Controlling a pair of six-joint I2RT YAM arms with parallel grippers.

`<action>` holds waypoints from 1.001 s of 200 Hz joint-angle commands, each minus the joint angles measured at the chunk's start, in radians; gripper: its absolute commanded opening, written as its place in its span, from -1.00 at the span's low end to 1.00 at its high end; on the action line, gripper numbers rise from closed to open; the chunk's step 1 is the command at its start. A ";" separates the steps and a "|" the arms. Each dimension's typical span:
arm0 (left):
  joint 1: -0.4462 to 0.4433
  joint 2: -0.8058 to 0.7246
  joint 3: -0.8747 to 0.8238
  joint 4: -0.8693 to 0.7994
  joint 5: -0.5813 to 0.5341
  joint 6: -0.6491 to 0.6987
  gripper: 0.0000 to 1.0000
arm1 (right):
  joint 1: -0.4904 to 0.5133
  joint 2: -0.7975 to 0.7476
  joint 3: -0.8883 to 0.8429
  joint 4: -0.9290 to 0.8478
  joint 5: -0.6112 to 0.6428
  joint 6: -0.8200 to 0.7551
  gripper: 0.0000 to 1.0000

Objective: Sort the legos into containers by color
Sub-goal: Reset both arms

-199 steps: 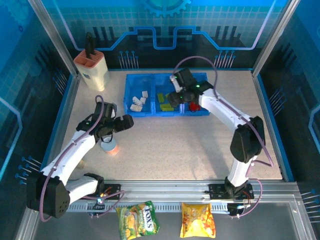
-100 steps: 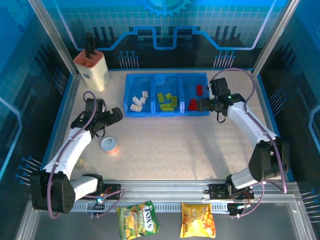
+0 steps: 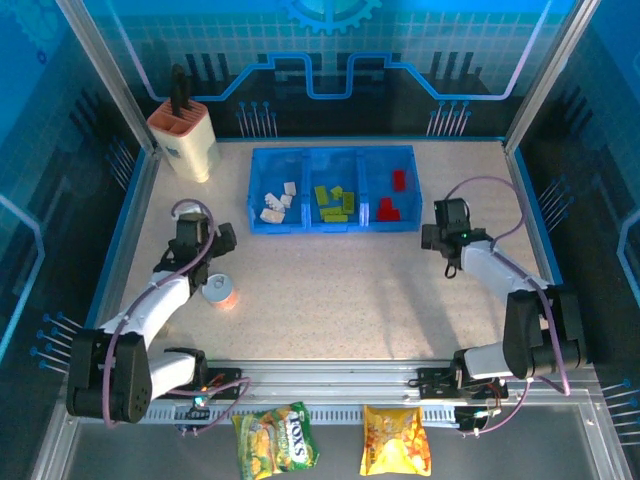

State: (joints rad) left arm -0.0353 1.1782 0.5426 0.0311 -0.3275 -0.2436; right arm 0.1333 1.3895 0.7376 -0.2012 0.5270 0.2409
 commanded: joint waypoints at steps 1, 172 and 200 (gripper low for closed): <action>0.008 0.053 -0.082 0.334 -0.033 0.141 0.99 | -0.014 -0.003 -0.107 0.338 0.054 -0.066 0.99; 0.043 0.375 -0.166 0.908 0.259 0.231 0.99 | -0.027 0.151 -0.357 1.125 -0.232 -0.221 0.99; 0.043 0.374 -0.163 0.900 0.274 0.236 0.98 | -0.027 0.151 -0.357 1.125 -0.233 -0.220 0.99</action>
State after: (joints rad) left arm 0.0101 1.5478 0.3641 0.9035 -0.0883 -0.0334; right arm 0.0978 1.5322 0.3744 0.8742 0.2859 0.0349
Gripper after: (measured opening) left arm 0.992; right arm 0.996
